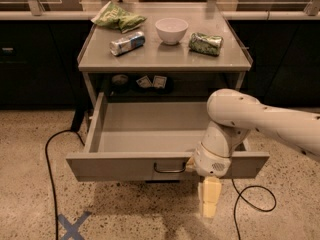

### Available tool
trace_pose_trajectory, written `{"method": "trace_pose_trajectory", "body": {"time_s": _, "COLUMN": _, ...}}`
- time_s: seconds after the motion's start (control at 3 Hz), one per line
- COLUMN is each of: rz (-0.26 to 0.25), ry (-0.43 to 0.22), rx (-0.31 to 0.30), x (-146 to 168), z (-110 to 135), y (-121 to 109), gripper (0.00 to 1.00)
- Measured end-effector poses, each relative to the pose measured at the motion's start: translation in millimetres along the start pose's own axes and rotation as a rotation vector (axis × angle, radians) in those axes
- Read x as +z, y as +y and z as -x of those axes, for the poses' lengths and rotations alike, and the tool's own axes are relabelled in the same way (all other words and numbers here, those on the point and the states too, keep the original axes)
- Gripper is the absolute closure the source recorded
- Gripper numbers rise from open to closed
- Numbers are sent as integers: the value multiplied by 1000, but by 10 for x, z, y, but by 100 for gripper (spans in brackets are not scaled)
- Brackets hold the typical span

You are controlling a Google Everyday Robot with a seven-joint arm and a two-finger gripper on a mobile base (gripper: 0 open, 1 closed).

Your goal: Close top drawer

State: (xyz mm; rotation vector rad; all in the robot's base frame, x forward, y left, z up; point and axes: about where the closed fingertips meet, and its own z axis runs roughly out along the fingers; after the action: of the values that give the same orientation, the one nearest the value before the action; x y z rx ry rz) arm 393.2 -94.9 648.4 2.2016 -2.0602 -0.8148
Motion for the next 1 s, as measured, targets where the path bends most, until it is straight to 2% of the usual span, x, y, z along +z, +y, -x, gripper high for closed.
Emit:
{"method": "trace_pose_trajectory", "body": {"time_s": 0.33, "rz": 0, "ry": 0, "rx": 0, "x": 1, "z": 0, "y": -1, "gripper": 0}}
{"method": "trace_pose_trajectory", "body": {"time_s": 1.0, "rz": -56, "ry": 30, "rx": 64, "x": -145, "z": -192, "y": -403, "gripper": 0}}
